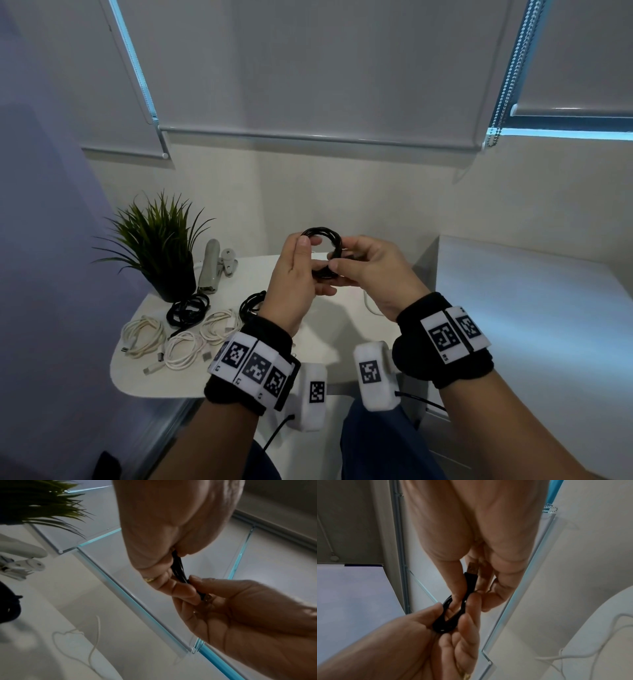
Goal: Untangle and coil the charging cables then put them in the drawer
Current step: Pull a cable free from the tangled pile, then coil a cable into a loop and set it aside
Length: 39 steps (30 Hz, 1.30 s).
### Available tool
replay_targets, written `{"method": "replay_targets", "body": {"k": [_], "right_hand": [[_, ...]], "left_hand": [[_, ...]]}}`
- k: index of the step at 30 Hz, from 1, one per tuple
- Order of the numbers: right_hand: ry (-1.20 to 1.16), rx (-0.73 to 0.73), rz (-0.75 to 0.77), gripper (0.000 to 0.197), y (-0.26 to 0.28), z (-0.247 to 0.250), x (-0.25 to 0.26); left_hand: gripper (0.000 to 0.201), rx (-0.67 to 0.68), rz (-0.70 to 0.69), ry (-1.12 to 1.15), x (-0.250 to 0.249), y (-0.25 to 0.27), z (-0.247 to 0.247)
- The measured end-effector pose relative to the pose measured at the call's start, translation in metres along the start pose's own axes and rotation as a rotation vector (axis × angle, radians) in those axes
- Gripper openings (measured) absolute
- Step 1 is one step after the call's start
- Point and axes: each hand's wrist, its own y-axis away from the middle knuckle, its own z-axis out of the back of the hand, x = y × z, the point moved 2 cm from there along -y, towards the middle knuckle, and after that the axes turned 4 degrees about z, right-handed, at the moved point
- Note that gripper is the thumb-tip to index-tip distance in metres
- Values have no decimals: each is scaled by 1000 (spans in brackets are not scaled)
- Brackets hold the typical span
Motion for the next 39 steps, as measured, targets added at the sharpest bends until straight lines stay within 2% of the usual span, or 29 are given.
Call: {"method": "replay_targets", "body": {"k": [4, 7, 11, 14, 17, 20, 23, 26, 28, 30, 35, 37, 39], "right_hand": [[107, -29, -9, 25, -4, 4, -3], [96, -100, -54, 19, -11, 7, -10], [181, -68, -169, 18, -23, 5, -27], [297, -28, -268, 17, -31, 2, -43], [392, 1, -356, 17, -37, -4, -59], [500, 48, -450, 17, -39, -13, -75], [617, 87, -481, 7, -40, -21, -84], [764, 121, -463, 23, -42, -25, -90], [727, 156, -496, 16, -44, -28, -95], [666, 186, -531, 12, -44, -31, -97], [838, 227, -436, 16, -45, -33, -95], [843, 230, -426, 15, -46, -29, -95], [832, 170, -393, 14, -50, -23, -91]], "left_hand": [[27, -8, 126, -40, 3, -5, 10], [22, -37, 192, -133, 10, -11, 24], [20, -97, 223, -298, 23, -15, 48], [19, -132, 177, -554, 22, -14, 66], [17, -41, 213, -814, 24, -10, 79], [26, 105, 289, -1034, 30, -6, 83], [33, 238, 336, -1167, 33, -1, 82], [21, 313, 390, -1192, 38, 1, 82], [14, 317, 402, -1187, 41, 0, 85], [16, 316, 399, -1191, 41, -2, 87], [37, 290, 389, -1183, 40, -2, 89], [37, 277, 379, -1168, 39, -3, 89], [33, 266, 365, -1142, 38, -5, 88]]}}
